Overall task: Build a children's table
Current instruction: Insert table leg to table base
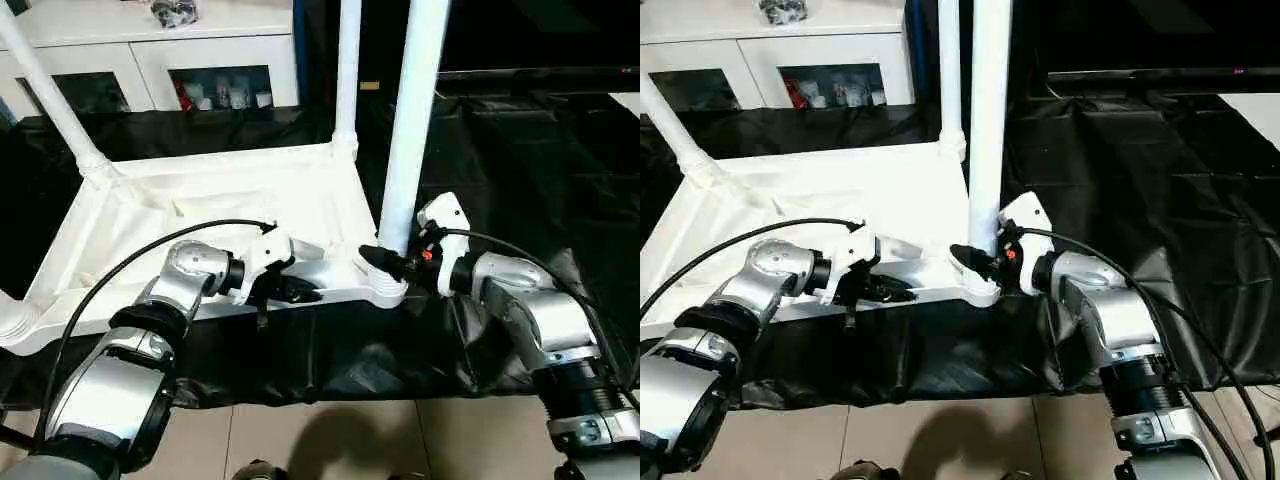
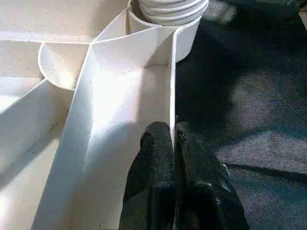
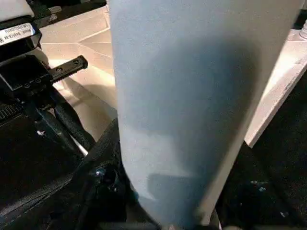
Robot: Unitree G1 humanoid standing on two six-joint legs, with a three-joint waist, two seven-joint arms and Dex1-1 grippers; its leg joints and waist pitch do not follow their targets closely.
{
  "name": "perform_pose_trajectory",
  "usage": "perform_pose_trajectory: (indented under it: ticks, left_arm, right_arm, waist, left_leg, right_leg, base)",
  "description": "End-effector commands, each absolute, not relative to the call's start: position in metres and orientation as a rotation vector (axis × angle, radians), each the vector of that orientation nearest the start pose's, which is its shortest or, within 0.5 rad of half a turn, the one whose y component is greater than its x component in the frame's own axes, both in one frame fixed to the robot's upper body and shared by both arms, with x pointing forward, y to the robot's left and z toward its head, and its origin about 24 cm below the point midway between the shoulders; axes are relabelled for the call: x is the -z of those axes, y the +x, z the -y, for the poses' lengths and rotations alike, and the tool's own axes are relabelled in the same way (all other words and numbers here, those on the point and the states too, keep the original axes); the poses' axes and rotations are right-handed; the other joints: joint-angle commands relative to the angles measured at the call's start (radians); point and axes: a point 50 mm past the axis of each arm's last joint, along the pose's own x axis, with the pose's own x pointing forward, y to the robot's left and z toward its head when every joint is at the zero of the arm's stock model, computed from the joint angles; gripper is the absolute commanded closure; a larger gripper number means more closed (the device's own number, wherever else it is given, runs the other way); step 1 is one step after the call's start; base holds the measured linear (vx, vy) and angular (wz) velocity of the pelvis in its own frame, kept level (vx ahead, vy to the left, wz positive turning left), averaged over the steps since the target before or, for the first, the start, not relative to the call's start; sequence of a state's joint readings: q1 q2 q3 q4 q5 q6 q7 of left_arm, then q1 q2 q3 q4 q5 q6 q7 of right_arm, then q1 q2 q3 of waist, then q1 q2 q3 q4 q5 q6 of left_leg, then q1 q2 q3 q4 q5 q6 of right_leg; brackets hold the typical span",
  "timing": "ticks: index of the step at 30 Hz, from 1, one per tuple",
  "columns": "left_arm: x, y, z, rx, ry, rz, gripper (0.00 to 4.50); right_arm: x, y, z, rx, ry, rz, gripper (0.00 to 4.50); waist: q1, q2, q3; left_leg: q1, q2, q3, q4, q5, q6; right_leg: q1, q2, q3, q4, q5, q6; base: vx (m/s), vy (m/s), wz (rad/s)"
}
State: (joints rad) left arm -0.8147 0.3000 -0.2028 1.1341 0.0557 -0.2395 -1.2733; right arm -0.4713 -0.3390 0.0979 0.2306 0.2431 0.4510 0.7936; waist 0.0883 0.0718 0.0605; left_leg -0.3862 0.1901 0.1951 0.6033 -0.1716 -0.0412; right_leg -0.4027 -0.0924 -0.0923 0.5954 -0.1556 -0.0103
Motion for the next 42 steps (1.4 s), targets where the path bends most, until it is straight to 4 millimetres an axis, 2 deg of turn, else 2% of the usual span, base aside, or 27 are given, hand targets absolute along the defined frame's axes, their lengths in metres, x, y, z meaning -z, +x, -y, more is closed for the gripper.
perform_pose_trajectory:
  ticks: [1,6,13,16,24,25,29,31,35,42]
  left_arm:
    - [-0.047,0.339,-0.138,1.365,0.35,-0.413,4.5]
    - [-0.049,0.339,-0.136,1.374,0.334,-0.4,4.5]
    - [-0.055,0.341,-0.127,1.356,0.237,-0.354,4.5]
    - [-0.054,0.341,-0.125,1.345,0.233,-0.351,4.5]
    - [-0.051,0.34,-0.125,1.311,0.233,-0.361,4.5]
    - [-0.051,0.341,-0.125,1.303,0.24,-0.36,4.5]
    - [-0.051,0.343,-0.126,1.281,0.267,-0.361,4.5]
    - [-0.052,0.343,-0.127,1.274,0.275,-0.363,4.5]
    - [-0.051,0.344,-0.128,1.264,0.295,-0.369,4.5]
    - [-0.05,0.344,-0.129,1.265,0.336,-0.378,4.5]
  right_arm:
    - [-0.084,0.318,0.139,-0.891,-0.043,-0.277,2.59]
    - [-0.075,0.32,0.14,-0.845,-0.012,-0.267,2.59]
    - [-0.058,0.309,0.148,-0.793,0.126,-0.254,2.59]
    - [-0.053,0.306,0.149,-0.779,0.183,-0.235,2.59]
    - [-0.04,0.297,0.155,-0.717,0.288,-0.186,2.59]
    - [-0.038,0.296,0.156,-0.708,0.284,-0.176,2.59]
    - [-0.037,0.291,0.161,-0.693,0.239,-0.131,2.59]
    - [-0.038,0.289,0.162,-0.692,0.184,-0.119,2.59]
    - [-0.039,0.288,0.164,-0.682,0.095,-0.106,2.59]
    - [-0.041,0.288,0.161,-0.736,0.009,-0.124,2.59]
  waist:
    - [0.001,-0.006,-0.084]
    - [-0.002,-0.011,-0.085]
    - [0.001,-0.009,-0.084]
    - [0.002,-0.01,-0.084]
    - [0.0,-0.007,-0.082]
    - [0.001,-0.003,-0.083]
    - [0.0,-0.005,-0.082]
    - [0.0,-0.001,-0.081]
    - [-0.005,-0.002,-0.08]
    - [-0.007,0.002,-0.08]
  left_leg:
    - [0.022,0.04,-0.022,-0.066,-0.213,0.04]
    - [0.021,0.04,-0.021,-0.066,-0.214,0.039]
    - [0.023,0.043,-0.021,-0.068,-0.219,0.048]
    - [0.023,0.041,-0.021,-0.067,-0.231,0.05]
    - [0.022,0.041,-0.022,-0.071,-0.245,0.049]
    - [0.023,0.042,-0.022,-0.071,-0.247,0.048]
    - [0.022,0.041,-0.022,-0.072,-0.248,0.052]
    - [0.023,0.04,-0.022,-0.073,-0.262,0.049]
    - [0.023,0.039,-0.024,-0.075,-0.277,0.042]
    - [0.022,0.038,-0.025,-0.075,-0.283,0.053]
  right_leg:
    - [0.051,-0.066,0.046,-0.071,-0.283,-0.209]
    - [0.05,-0.066,0.046,-0.068,-0.255,-0.221]
    - [0.05,-0.066,0.045,-0.068,-0.252,-0.227]
    - [0.051,-0.07,0.046,-0.074,-0.282,-0.22]
    - [0.048,-0.068,0.044,-0.077,-0.301,-0.209]
    - [0.048,-0.068,0.045,-0.078,-0.305,-0.208]
    - [0.047,-0.069,0.045,-0.079,-0.309,-0.201]
    - [0.046,-0.068,0.044,-0.085,-0.333,-0.193]
    - [0.046,-0.066,0.043,-0.086,-0.352,-0.183]
    - [0.048,-0.064,0.043,-0.087,-0.343,-0.189]
  base:
    - [0.0,0.0,0.0]
    - [0.0,0.0,0.0]
    - [0.0,0.0,0.0]
    - [0.0,0.0,0.0]
    - [0.0,0.0,0.0]
    - [0.0,0.0,0.0]
    - [0.0,0.0,0.0]
    - [0.0,0.0,0.0]
    - [0.0,0.0,0.0]
    - [0.0,0.0,0.0]
